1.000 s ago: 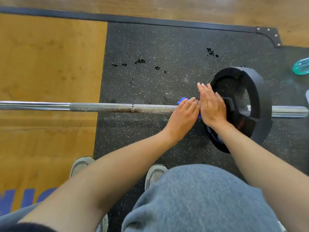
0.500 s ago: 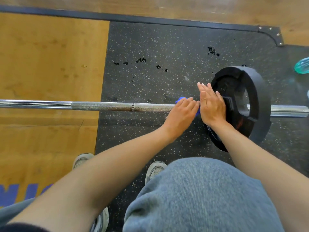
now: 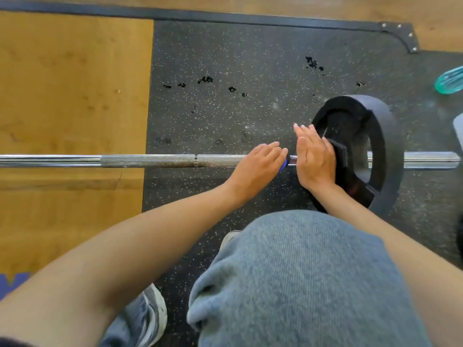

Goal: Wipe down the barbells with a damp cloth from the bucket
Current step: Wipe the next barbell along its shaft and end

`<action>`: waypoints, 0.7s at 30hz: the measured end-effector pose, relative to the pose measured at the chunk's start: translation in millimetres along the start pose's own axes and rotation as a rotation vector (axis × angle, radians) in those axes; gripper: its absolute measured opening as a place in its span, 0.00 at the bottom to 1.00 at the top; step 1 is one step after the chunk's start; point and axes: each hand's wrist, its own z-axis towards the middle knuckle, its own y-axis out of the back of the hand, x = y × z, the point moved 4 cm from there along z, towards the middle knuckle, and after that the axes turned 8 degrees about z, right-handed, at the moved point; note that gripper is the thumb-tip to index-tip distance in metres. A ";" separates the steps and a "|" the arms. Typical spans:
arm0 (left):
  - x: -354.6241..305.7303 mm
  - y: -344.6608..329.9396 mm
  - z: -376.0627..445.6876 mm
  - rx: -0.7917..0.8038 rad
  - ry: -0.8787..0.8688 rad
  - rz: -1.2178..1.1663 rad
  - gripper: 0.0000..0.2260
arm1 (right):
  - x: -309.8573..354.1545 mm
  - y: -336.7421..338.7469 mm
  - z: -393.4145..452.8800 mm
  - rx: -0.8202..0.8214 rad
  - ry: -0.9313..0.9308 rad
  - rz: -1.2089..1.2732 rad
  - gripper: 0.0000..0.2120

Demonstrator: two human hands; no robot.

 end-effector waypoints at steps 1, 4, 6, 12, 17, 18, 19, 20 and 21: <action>-7.9 0.0 5.2 0.000 -0.017 -0.022 0.20 | -1.7 0.2 -2.6 0.004 0.000 0.001 0.27; 4.1 10.2 -17.6 -0.023 -0.018 -0.015 0.21 | -5.9 1.0 -7.2 0.013 0.019 0.001 0.28; 27.7 21.9 -52.2 -0.030 -0.014 0.005 0.23 | -6.5 0.6 -12.2 -0.001 0.021 -0.003 0.26; 31.7 17.3 -73.9 -0.035 -0.008 0.028 0.26 | -4.8 -0.6 -25.7 -0.020 0.000 -0.004 0.25; -13.3 -2.2 -22.0 -0.043 -0.062 -0.014 0.23 | -7.1 -0.6 -32.4 -0.003 0.000 -0.019 0.26; -21.7 -4.4 -13.4 -0.054 -0.074 -0.017 0.22 | -7.6 -0.7 -33.1 -0.002 -0.001 -0.019 0.26; -27.0 -5.7 -8.4 -0.052 -0.083 -0.031 0.21 | -8.1 -0.5 -33.7 0.000 -0.001 -0.016 0.26; -28.3 -5.0 -8.3 -0.050 -0.085 -0.056 0.21 | -8.7 -0.1 -34.9 0.000 0.001 -0.013 0.26; -25.4 -3.9 -14.1 -0.073 -0.079 -0.069 0.22 | -9.6 0.7 -35.8 -0.003 0.008 -0.011 0.26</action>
